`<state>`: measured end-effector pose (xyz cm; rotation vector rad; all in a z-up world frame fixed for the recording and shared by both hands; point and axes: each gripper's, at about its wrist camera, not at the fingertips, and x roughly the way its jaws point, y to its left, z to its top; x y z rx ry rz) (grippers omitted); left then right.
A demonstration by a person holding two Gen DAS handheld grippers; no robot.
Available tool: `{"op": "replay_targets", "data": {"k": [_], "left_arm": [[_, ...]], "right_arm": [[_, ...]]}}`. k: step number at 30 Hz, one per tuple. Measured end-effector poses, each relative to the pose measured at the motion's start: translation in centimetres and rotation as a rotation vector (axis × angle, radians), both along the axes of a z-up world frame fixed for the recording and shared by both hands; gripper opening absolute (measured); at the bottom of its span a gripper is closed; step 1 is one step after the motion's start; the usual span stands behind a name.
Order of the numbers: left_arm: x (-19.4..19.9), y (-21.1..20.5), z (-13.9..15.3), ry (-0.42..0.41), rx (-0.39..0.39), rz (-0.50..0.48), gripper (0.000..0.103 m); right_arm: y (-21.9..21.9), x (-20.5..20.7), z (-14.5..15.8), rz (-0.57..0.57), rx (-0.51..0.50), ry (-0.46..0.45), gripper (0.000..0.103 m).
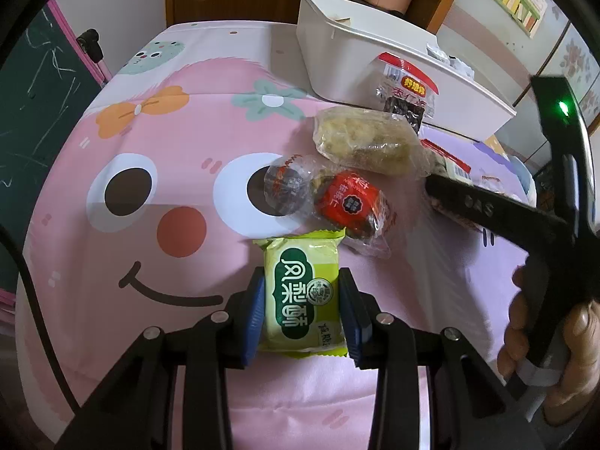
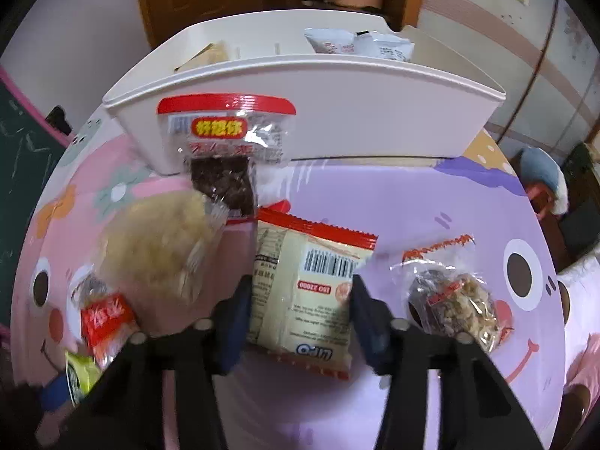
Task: Organize snacks
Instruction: 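Grasp the green pastry packet with the left tool while the right tool grasps the red-edged biscuit pack, then carry both packets into the white tray and open both tools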
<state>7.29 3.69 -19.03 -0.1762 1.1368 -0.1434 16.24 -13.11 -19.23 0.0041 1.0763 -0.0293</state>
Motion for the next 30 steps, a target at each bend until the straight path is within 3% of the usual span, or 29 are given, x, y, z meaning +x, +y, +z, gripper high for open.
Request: {"op": "replay_targets", "data": {"k": [6,15,24,30], "left_arm": [[0.0,0.2,0.0,0.003,-0.009,0.003,0.035],[-0.4,0.1,1.6,-0.018,-0.023,-0.004,0.035],[-0.6,0.0,10.5,-0.206,-0.085,-0.047,0.035],[1.5,-1.2,19.2,-0.363,-0.096,-0.092,0.035]], "right_arm": [[-1.8,-3.0,0.6,0.061,0.108,-0.035,0.046],[-5.7,-8.0,6.3,0.076,0.234,-0.161,0.046],[-5.7,-9.5,12.6,0.111,0.257,-0.315,0.046],[-6.5,-9.2,18.6,0.133,0.234,-0.441,0.046]]}}
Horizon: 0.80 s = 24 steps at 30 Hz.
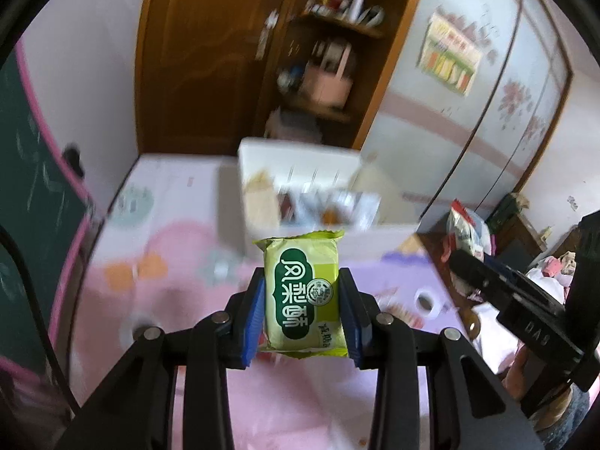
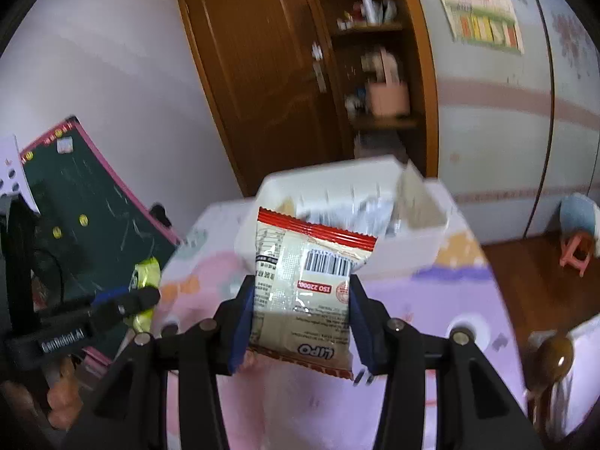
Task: Organize snacks
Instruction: 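Carry both packets into the white tray and open both tools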
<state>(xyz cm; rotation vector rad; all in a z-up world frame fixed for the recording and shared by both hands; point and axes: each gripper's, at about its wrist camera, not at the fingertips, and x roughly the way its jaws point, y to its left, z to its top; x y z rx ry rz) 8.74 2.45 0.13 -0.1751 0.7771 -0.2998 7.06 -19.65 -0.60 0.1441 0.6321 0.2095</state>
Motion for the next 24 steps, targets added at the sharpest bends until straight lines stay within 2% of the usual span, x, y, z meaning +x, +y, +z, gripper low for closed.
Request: {"op": "replay_targets", "data": {"k": [4,9,12,14,19,24], "left_arm": [[1.7,-1.7,5.5,-0.118,0.042,-0.029,0.035],[4.4,-3.8,10.9,-0.226,0.087,-0.042,0.035],[6.5,-5.4,13.6,-0.280,0.116,-0.047,0.035],[7.8,-6.3,14.8,-0.288,0.130,-0.047,0.035],[13.1,-7.8,15.7,-0.249,0.142,-0.017,0.035],[18.9,-8.5,13.1,-0.156,0.172,0.023,0.035]], "right_arm": [[-0.7,1.2,5.2,-0.014,-0.070,-0.106,0.047],[-1.3,3.3,11.1,-0.043,-0.128,-0.222,0.047],[-1.5,5.0,13.3,-0.055,-0.133,-0.238,0.047],[-1.5,6.7,14.4,-0.063,-0.141,-0.242,0.047],[-2.3,11.4,15.4,-0.097,-0.142,-0.221,0.047],[-3.1,16.9,13.8,-0.117,-0.133,-0.129,0.047]]}}
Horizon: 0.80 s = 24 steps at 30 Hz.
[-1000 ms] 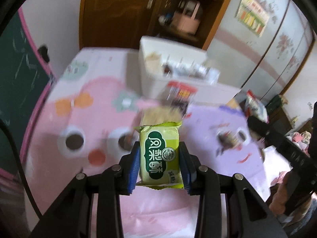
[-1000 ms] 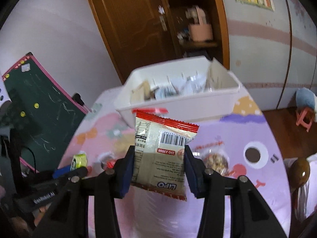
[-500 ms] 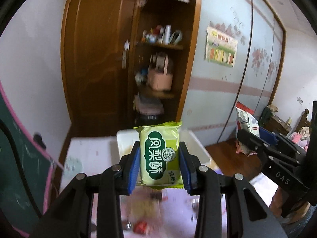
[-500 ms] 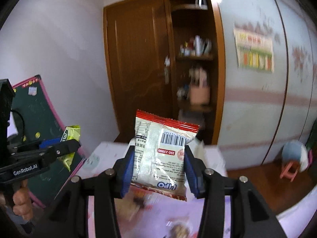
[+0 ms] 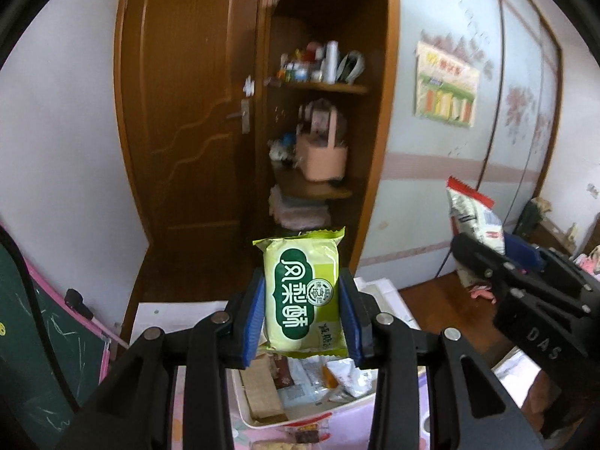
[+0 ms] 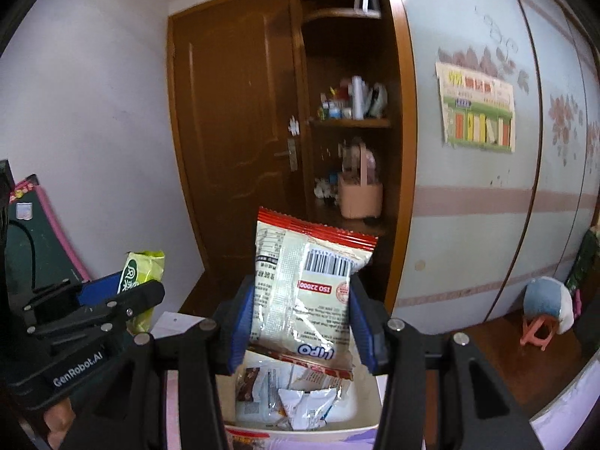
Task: Organize snacks
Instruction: 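Carry both packets into the white tray and open both tools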
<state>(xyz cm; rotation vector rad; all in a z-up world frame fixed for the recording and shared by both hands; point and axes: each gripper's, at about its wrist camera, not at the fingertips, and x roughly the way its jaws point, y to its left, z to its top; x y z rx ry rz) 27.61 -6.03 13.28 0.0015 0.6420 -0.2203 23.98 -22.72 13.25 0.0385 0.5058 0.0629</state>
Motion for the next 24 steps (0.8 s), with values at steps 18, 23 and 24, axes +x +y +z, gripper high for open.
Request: {"op": "replay_targets", "data": {"k": [18,23,24], "left_arm": [[9.6,0.3,-11.9,0.265,0.071,0.053,0.087],[9.4,1.4,-12.3,0.278,0.058,0.069,0.087],[9.1,1.8,-12.2,0.277,0.055,0.074,0.087]], "right_arm": [[1.6,9.5,-9.7,-0.038,-0.013,0.260,0.068],[1.3,8.8,-9.7,-0.037,-0.018,0.264,0.078],[1.3,8.5,-9.8,-0.034,-0.026,0.266,0.078]]}}
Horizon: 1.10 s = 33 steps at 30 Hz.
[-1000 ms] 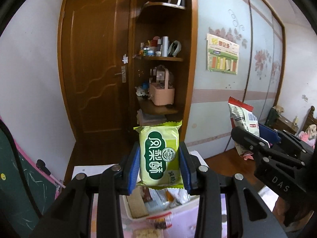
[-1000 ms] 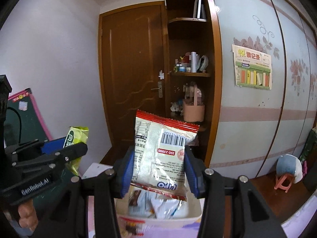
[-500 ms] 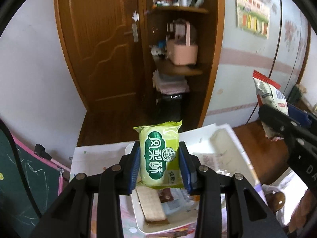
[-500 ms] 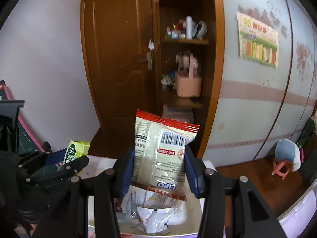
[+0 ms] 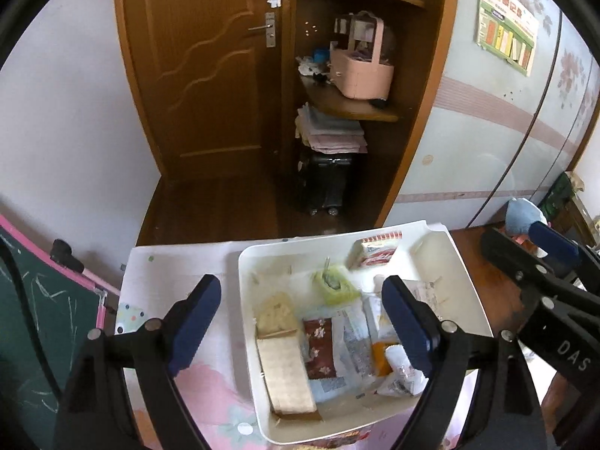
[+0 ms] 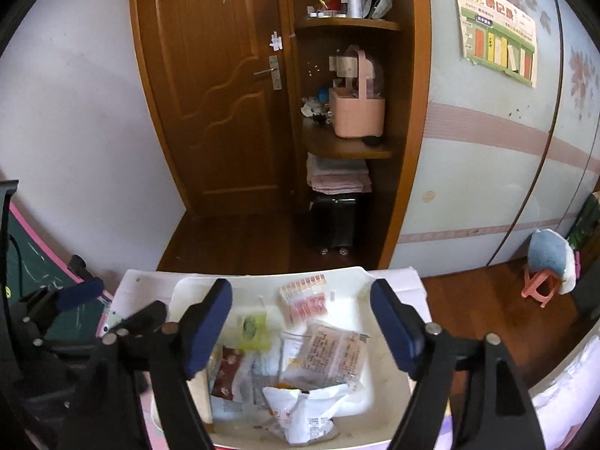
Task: Organize snacks
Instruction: 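Carry both packets into the white tray and open both tools, then move both tools back over the remaining snacks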
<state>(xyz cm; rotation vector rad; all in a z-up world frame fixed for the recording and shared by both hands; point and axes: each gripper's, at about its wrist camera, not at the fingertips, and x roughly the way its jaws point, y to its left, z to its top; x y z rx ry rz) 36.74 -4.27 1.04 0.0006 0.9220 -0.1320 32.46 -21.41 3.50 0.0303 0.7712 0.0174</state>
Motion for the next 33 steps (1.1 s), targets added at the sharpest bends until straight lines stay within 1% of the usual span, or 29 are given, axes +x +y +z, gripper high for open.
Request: {"op": "replay_targets", "data": {"k": [4,6,9,12,17,20,22,24,27,31,33], "left_arm": [[-1.5,1.4,0.2,-0.013,0.020,0.031,0.087],[-2.4,2.1,0.3,-0.007,0.027,0.040,0.087],[-4.0,2.9,0.7,-0.004,0.033,0.047,0.087],[-5.5,3.1,1.3,-0.013,0.063,0.044,0.087],[-8.9,3.3,3.0,-0.040,0.087,0.012,0.087],[-11.5,2.9,4.2,-0.084,0.131,-0.022,0.088],[-12.9,2.6,4.8,-0.105,0.158,-0.046,0.092],[-14.4,2.2,5.0,-0.114,0.174,-0.075,0.093],[-16.5,1.6,4.5,-0.102,0.187,-0.120,0.093],[-18.9,1.1,2.7,-0.065,0.192,-0.160,0.093],[-20.1,0.8,1.5,-0.061,0.206,-0.170,0.093]], "right_arm": [[-0.3,-1.1,-0.3,0.003,-0.023,0.015,0.078],[-0.6,-2.2,-0.4,0.001,-0.030,0.020,0.079],[-1.1,-3.5,-0.2,0.001,-0.031,0.021,0.079],[-1.4,-5.1,0.5,0.001,-0.053,0.012,0.079],[-2.0,-8.3,2.4,0.001,-0.086,-0.016,0.079],[-2.4,-10.2,3.3,-0.003,-0.088,-0.031,0.079],[-2.7,-11.6,3.8,-0.006,-0.098,-0.040,0.080],[-2.8,-12.6,4.0,-0.009,-0.107,-0.041,0.080],[-3.0,-14.1,3.6,-0.008,-0.108,-0.027,0.080],[-3.2,-15.5,1.8,0.002,-0.117,0.015,0.080],[-3.1,-16.1,0.4,0.008,-0.127,0.044,0.080]]}}
